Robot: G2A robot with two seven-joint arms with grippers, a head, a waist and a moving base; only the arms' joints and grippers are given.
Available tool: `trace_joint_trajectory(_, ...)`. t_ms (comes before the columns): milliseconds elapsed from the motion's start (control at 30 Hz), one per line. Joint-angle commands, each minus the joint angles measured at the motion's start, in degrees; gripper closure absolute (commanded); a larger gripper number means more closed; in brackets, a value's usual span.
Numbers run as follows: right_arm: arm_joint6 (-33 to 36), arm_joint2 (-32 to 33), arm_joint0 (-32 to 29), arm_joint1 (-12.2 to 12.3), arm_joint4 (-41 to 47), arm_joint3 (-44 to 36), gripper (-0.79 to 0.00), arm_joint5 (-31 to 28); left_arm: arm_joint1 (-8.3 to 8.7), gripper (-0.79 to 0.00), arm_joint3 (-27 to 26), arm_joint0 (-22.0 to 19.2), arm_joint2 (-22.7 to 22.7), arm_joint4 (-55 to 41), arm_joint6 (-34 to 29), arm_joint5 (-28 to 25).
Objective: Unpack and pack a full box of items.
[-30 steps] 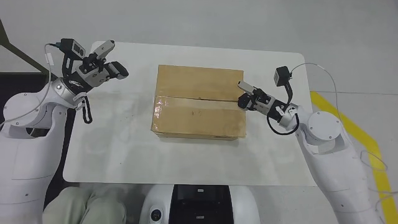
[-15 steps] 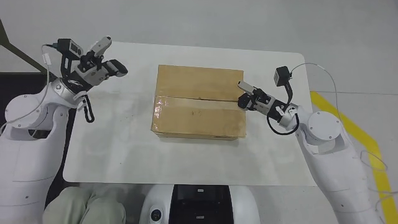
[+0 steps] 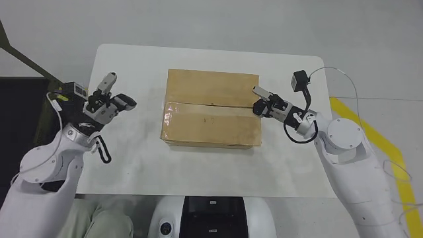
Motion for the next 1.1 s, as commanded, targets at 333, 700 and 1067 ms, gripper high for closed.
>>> trace_joint_trajectory(333,0.0,0.0,0.0,0.0,0.0,0.0,-0.785,0.0,-1.27,-0.785,3.8,4.4,1.2,4.1,4.5,-7.8)
trace_joint_trajectory(700,0.0,0.0,0.0,0.0,0.0,0.0,-0.785,0.0,-1.34,-0.785,3.5,4.2,1.5,3.8,4.9,-7.1)
trace_joint_trajectory(1067,0.0,0.0,0.0,0.0,0.0,0.0,-0.785,0.0,-2.72,-0.785,7.1,4.5,9.2,8.3,9.8,-7.5)
